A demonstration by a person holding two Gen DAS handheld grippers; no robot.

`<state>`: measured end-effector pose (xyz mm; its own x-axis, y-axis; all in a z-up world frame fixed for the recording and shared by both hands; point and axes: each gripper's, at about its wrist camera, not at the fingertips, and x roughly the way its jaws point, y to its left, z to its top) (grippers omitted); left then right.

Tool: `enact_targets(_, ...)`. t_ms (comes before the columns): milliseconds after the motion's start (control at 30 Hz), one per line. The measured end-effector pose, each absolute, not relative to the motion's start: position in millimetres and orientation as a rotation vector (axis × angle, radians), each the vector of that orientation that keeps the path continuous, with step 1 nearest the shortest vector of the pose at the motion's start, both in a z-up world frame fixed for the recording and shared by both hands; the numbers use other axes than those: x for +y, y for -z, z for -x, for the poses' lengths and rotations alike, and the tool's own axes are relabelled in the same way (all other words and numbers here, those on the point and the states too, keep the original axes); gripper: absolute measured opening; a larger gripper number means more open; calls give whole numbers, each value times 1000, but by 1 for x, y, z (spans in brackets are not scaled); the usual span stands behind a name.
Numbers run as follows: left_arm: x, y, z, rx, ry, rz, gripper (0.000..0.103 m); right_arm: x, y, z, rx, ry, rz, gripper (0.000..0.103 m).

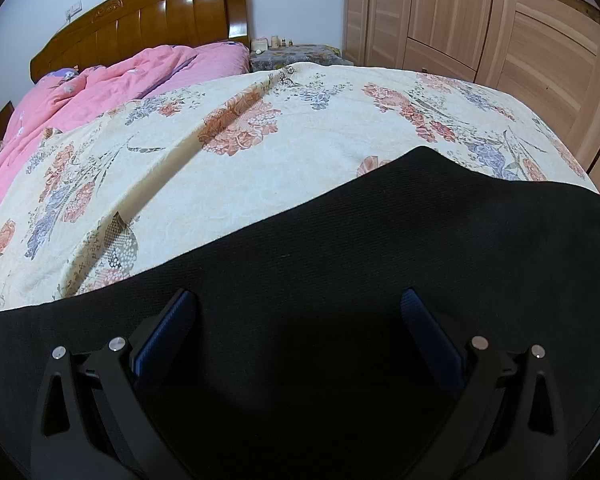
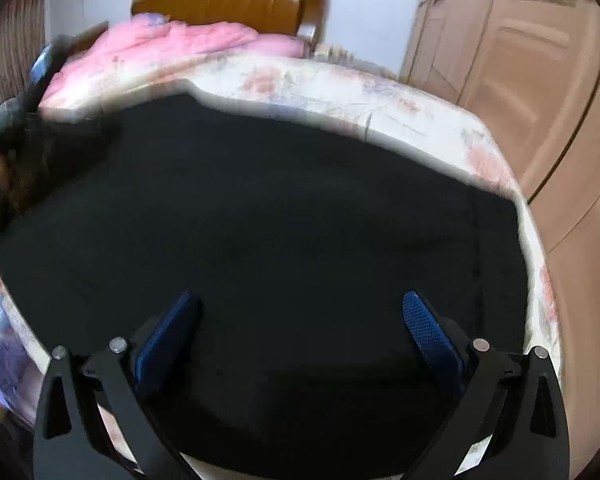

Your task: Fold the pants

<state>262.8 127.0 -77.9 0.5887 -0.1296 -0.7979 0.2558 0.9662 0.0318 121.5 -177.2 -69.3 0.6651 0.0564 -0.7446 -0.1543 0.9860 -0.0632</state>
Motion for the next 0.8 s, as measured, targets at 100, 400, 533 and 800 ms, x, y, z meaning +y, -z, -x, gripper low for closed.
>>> enact_targets(100, 127, 77, -264, 913, 222, -153, 102, -189, 73, -109, 800, -179, 93, 98)
enact_targets(400, 69, 17, -252, 790, 389, -48, 99, -185, 76, -115, 803, -156, 78, 99)
enact_targets(533, 1, 34, -276, 854, 456, -220, 98, -188, 75, -107, 797, -164, 77, 99)
enact_targets(800, -20, 77, -318, 869, 395, -319, 102, -190, 76, -101, 795, -167, 77, 99)
